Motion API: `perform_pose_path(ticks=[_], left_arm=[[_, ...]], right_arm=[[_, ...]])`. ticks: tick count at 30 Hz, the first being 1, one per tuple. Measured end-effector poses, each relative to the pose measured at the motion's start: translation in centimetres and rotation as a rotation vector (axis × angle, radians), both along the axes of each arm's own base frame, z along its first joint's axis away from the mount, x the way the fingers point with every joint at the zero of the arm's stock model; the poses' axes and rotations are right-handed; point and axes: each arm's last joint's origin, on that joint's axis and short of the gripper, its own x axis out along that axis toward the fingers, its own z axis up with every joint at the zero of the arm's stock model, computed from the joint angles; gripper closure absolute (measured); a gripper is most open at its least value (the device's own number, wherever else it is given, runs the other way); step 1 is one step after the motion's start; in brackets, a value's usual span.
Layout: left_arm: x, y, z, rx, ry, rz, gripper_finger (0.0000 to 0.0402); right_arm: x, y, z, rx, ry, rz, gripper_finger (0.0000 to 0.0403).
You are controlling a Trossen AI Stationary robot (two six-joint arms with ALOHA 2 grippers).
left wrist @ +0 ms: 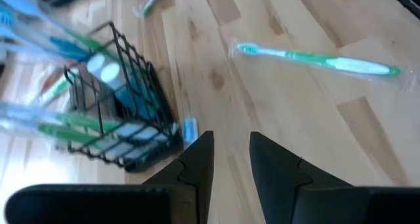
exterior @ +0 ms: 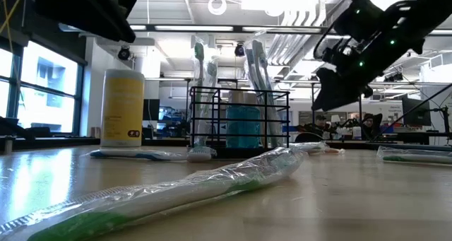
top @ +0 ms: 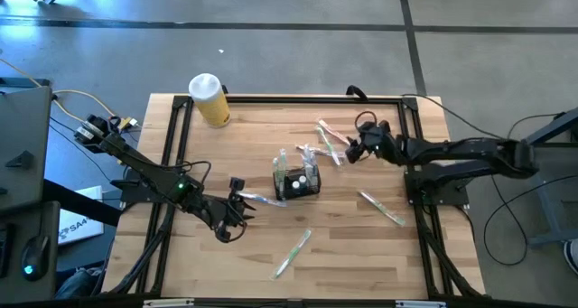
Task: Pick & Place toothbrushing station
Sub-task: Put the orange toothbrush into the wire organizer
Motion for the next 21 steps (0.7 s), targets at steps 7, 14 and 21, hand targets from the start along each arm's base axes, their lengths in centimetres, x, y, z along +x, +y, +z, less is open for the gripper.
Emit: perform_pose_path(ticks=[7, 14, 21], left_arm=[[0.2, -0.1, 0.3, 0.035, -0.037, -0.036, 0.0309], [0.2, -0.1, 0.3, 0.031, -0.037, -0.033, 0.0309], [0.2, -0.1, 0.3, 0.031, -0.035, -0.032, 0.0309]], right_arm=[[-0.7, -3.0, -0.9, 0.125, -0.019, 0.008, 0.0176], [0.1, -3.7, -3.5, 0.199, 0.071, 0.052, 0.0176], [0.9, -4.2, -6.0, 0.221, 0.137, 0.062, 0.0176]])
